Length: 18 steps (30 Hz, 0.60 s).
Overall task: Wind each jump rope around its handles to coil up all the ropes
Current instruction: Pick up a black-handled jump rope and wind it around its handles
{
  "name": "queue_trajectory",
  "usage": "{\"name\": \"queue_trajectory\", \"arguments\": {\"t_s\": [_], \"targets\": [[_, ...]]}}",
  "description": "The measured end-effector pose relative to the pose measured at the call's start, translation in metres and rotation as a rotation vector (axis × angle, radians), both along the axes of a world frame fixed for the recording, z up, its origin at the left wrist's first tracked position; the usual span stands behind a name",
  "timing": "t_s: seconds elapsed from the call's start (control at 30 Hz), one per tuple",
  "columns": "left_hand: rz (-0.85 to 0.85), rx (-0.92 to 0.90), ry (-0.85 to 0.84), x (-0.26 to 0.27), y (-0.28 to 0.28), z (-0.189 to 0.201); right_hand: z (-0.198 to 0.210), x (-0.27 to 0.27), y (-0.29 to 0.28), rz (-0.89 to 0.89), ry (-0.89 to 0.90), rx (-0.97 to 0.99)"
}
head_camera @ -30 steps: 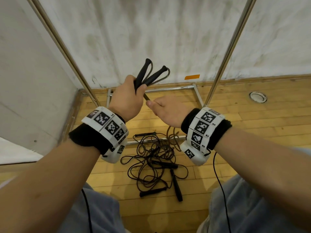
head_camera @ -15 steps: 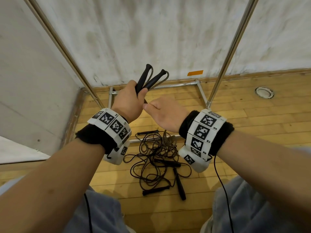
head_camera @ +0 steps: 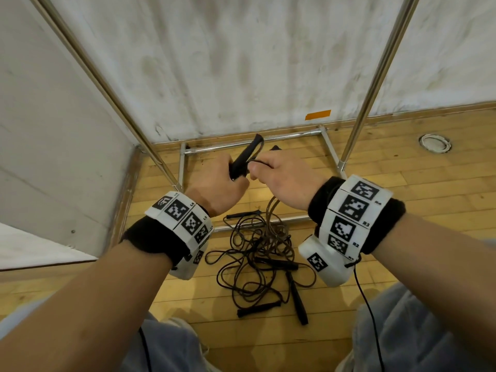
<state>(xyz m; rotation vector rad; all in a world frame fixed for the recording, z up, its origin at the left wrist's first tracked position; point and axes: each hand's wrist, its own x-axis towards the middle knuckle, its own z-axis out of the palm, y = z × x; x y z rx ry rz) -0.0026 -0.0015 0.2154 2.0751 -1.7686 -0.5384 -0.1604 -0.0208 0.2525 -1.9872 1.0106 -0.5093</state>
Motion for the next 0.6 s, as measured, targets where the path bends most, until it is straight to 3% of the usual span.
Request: {"name": "queue_trajectory", "arguments": {"t_s": [0.13,0.33,0.5,0.6], "targets": [[0.029,-0.034,-0.193,-0.004,-0.004,0.001,-0.001,0.004,0.008,0.093,0.027,-0.063],[0.045,0.085,-0.313,-0.006,-0.006,-0.005,0.000,-0.009,-0.015,-0.009,0.169,-0.285],[-0.148,0.075,-0.277,-0.016,0.002,-0.005,-0.001,-0.022,-0.039,-0.144,0.249,-0.375],[-0.284,0.026,-0.169,-0.015,0.007,0.006,0.001,-0.030,-0.053,-0.197,0.237,-0.285]]}}
